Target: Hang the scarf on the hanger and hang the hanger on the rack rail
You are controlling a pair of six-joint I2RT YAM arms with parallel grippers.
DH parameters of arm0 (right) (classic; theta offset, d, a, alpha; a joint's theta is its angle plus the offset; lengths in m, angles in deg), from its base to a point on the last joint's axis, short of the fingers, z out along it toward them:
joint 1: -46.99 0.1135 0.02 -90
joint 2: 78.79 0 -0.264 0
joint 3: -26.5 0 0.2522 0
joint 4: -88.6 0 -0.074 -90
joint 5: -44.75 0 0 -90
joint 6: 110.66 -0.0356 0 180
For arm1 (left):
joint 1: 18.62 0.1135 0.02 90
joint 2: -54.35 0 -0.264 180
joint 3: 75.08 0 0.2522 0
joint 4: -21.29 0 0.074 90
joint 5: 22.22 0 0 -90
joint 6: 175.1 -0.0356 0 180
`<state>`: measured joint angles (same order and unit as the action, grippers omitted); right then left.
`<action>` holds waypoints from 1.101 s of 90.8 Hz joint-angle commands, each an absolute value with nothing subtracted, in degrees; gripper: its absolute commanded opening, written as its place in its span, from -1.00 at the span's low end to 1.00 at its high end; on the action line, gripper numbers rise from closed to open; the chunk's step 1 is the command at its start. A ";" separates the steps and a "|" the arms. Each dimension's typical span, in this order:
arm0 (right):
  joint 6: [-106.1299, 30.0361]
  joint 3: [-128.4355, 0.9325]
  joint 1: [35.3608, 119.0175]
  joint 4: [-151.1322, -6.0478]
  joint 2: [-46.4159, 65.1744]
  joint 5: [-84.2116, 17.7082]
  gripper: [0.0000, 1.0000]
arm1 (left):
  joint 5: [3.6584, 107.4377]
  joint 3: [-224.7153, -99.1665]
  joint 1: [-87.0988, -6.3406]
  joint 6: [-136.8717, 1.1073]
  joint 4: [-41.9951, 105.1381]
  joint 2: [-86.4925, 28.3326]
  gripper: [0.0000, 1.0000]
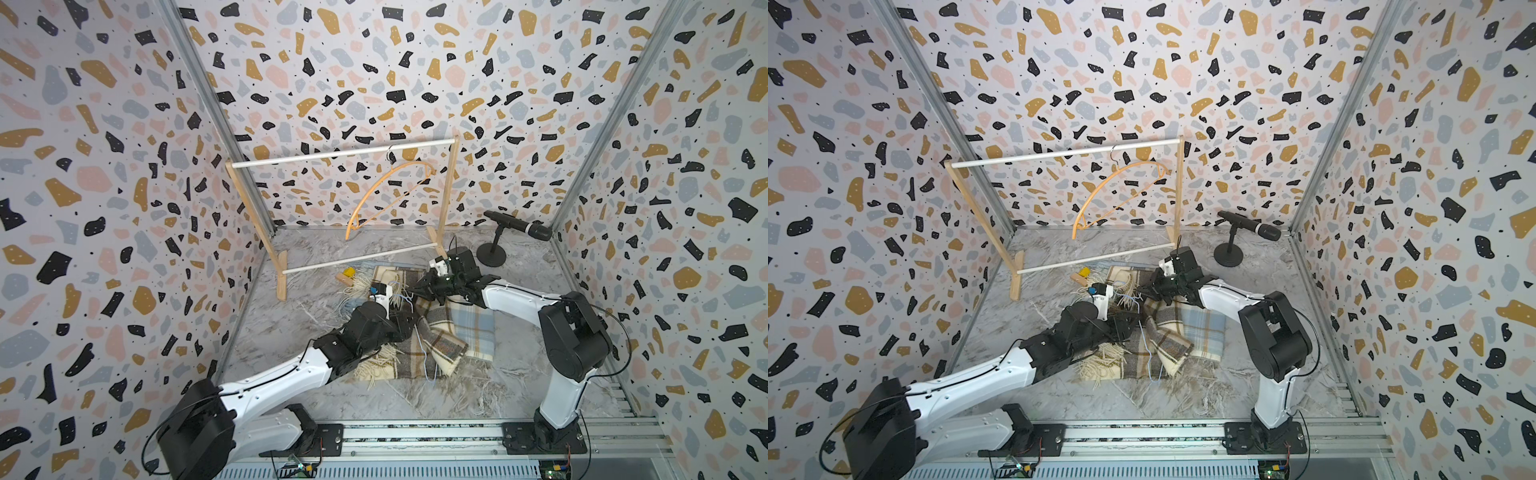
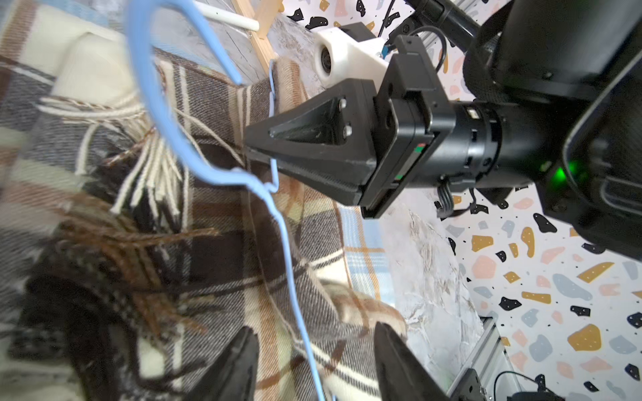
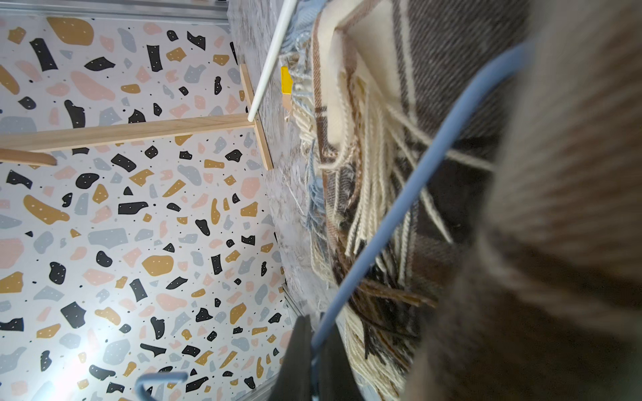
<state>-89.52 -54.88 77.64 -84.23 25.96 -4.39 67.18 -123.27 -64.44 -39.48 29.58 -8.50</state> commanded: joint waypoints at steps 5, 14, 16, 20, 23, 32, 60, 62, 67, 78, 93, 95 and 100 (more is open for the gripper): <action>-85.07 -55.56 76.31 -83.07 23.01 -0.95 -1.00 | 66.17 -120.63 -64.26 -40.58 39.57 -1.68 0.36; -84.82 -54.70 75.38 -83.57 22.45 -0.19 -1.00 | 66.13 -118.91 -63.73 -39.41 42.82 2.29 0.44; -84.76 -54.48 75.13 -83.65 22.31 -0.13 -1.00 | 66.02 -118.42 -63.65 -39.07 43.10 3.26 0.45; -84.67 -54.13 74.77 -83.85 21.92 0.05 -1.00 | 65.87 -117.56 -63.23 -38.19 43.44 4.65 0.48; -84.65 -53.93 74.50 -83.99 21.70 0.24 -1.00 | 65.48 -117.04 -62.88 -37.63 43.44 5.61 0.49; -84.84 -53.25 73.87 -84.77 21.55 1.13 -1.00 | 63.83 -116.17 -61.24 -35.08 43.26 7.01 0.53; -87.40 -49.99 72.14 -94.13 21.20 5.97 -1.00 | 46.41 -120.92 -52.29 -33.72 28.22 -9.12 0.62; -87.20 -49.83 72.10 -94.09 21.16 6.16 -1.00 | 45.03 -121.78 -52.15 -34.20 27.50 -10.89 0.62; -86.88 -49.28 72.03 -94.45 21.03 6.48 -1.00 | 42.41 -124.88 -52.11 -35.22 26.00 -16.01 0.62; -87.89 -47.92 71.85 -97.33 20.78 7.11 -1.00 | 36.52 -128.71 -52.11 -34.00 20.36 -26.28 0.62; -89.92 -46.34 71.85 -100.90 20.62 7.46 -1.00 | 35.34 -129.47 -52.03 -31.40 12.15 -34.29 0.62; -90.29 -46.15 71.86 -101.54 20.62 7.54 -1.00 | 34.93 -129.69 -52.09 -31.16 11.31 -35.16 0.61; -90.84 -45.73 71.85 -102.54 20.57 7.69 -1.00 | 34.03 -130.25 -52.11 -30.66 9.36 -37.24 0.56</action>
<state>-89.48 -46.42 72.07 -97.91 23.52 6.39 37.93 -128.26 -52.34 -32.11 17.58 -34.18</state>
